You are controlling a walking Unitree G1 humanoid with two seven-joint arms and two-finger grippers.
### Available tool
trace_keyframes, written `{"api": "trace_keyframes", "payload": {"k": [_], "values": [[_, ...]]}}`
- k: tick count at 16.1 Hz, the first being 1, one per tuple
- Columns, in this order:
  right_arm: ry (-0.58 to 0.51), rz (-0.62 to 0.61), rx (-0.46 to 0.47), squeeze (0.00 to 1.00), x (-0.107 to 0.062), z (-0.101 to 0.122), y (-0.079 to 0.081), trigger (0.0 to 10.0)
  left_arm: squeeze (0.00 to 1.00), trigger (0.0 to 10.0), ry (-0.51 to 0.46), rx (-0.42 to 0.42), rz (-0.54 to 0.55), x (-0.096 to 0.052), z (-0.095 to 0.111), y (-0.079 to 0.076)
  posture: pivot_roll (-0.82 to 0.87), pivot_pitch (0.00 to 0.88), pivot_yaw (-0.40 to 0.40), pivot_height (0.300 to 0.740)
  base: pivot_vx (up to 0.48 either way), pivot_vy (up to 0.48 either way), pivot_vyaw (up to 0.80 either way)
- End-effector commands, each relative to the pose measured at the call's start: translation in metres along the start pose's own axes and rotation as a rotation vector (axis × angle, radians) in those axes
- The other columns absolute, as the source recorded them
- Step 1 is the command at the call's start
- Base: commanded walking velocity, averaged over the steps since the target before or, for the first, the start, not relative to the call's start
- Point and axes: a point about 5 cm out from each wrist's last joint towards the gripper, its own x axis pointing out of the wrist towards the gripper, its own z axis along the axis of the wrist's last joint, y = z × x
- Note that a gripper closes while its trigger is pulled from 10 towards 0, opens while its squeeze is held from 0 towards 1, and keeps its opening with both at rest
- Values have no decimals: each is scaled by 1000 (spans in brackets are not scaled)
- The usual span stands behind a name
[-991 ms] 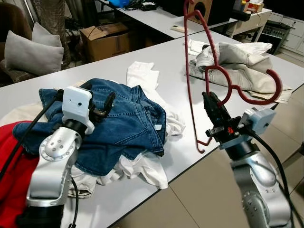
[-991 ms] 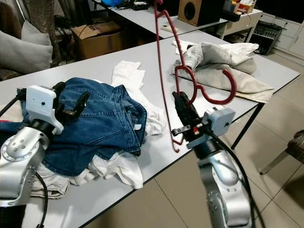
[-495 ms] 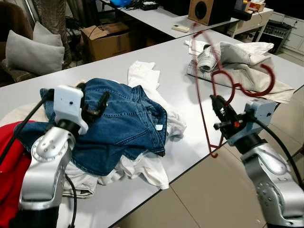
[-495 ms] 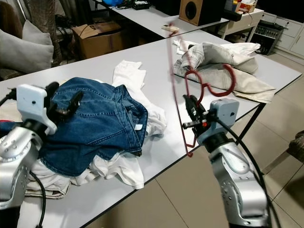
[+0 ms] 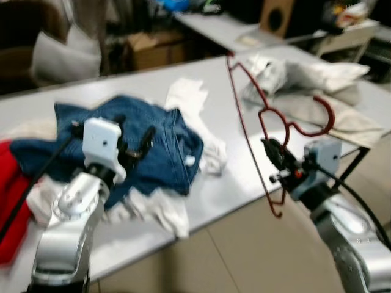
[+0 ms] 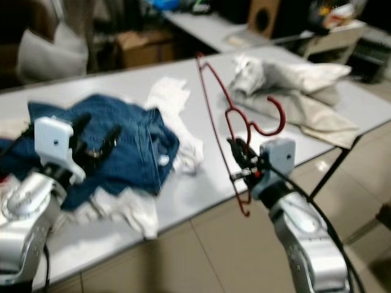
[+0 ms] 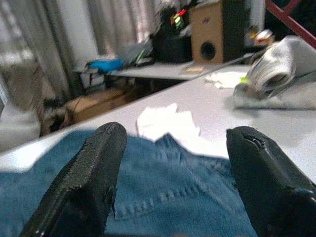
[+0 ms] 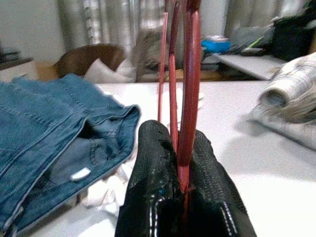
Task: Hang hanger
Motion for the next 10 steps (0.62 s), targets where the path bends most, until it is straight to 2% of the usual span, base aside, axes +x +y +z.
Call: {"api": "trace_keyframes", "payload": {"k": [1, 2, 5, 7, 8, 9, 10], "values": [[-16, -4, -12, 0, 1, 5, -1, 10000, 0, 10000, 8, -24, -3, 2, 2, -2, -107, 0, 19, 740, 0, 0, 0], [-21, -24, 54, 0, 1, 5, -3, 10000, 0, 10000, 45, -41, 3, 4, -3, -2, -108, 0, 21, 740, 0, 349, 0], [-36, -80, 46, 0, 0, 8, -8, 10000, 0, 10000, 49, -27, -40, 10, -4, -9, -119, 0, 22, 740, 0, 480, 0], [-23, -112, 47, 0, -2, 7, -14, 10000, 0, 10000, 76, 39, -130, 16, -8, -19, -131, 0, 23, 740, 0, 0, 0], [-1, -117, 24, 0, -4, 6, -16, 10000, 576, 10000, 100, 35, -206, 19, -12, -26, -140, 0, 20, 740, 0, 0, 0], [14, -126, 11, 0, -6, 5, -18, 10000, 1000, 10000, 117, 40, -277, 21, -15, -33, -148, 0, 20, 740, 0, 0, 0], [23, -131, 4, 0, -8, 5, -20, 10000, 1000, 10000, 152, 60, -346, 24, -18, -39, -158, 0, 19, 740, 0, 0, 0]]}}
